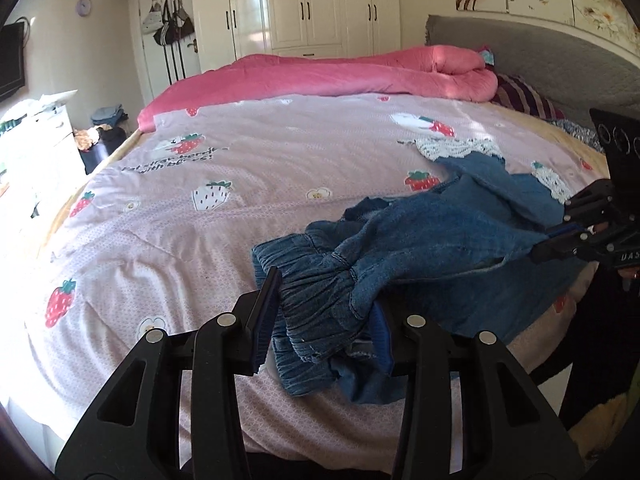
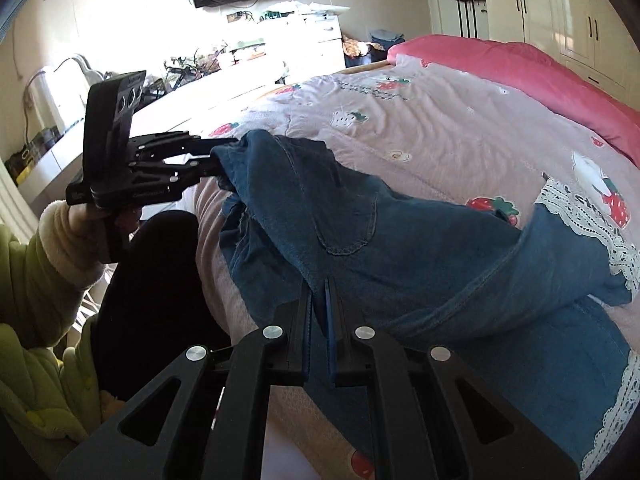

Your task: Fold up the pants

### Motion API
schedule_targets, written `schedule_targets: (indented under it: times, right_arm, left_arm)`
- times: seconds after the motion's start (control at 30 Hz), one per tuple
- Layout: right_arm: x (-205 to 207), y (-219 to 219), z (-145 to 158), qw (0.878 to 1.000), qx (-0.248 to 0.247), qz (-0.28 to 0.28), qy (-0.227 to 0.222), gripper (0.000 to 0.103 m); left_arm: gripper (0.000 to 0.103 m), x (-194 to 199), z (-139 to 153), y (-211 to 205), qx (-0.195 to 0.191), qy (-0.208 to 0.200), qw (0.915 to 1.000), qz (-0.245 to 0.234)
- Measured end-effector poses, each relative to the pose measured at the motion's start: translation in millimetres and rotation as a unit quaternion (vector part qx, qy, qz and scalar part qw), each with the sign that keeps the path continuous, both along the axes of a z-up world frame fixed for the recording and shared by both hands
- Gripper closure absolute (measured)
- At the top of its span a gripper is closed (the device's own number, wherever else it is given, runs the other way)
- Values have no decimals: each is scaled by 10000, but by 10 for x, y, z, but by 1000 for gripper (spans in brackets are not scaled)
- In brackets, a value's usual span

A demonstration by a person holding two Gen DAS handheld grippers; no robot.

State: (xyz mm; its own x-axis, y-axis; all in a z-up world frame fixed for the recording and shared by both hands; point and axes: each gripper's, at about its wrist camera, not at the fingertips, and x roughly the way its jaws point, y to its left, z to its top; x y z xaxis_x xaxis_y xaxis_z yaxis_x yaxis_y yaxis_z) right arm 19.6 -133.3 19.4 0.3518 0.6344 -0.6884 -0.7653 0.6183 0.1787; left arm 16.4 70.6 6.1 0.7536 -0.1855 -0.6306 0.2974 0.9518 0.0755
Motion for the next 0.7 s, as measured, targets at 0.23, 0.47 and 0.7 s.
schedule_targets:
  times: [0.23, 0.47, 0.7]
  right_arm:
    - [-188, 44, -260, 9994, -310, 149, 93, 98]
    - [-205, 109, -421, 9989, -347, 43, 320, 97]
    - [-199, 239, -471, 9987, -205, 47, 460, 97]
  left_arm:
    - [64, -249, -178, -23, 339, 297, 9983, -364]
    - [51, -208, -308, 36, 382, 665, 9971, -12]
    - [49, -146, -219, 157, 349, 500, 9971, 465]
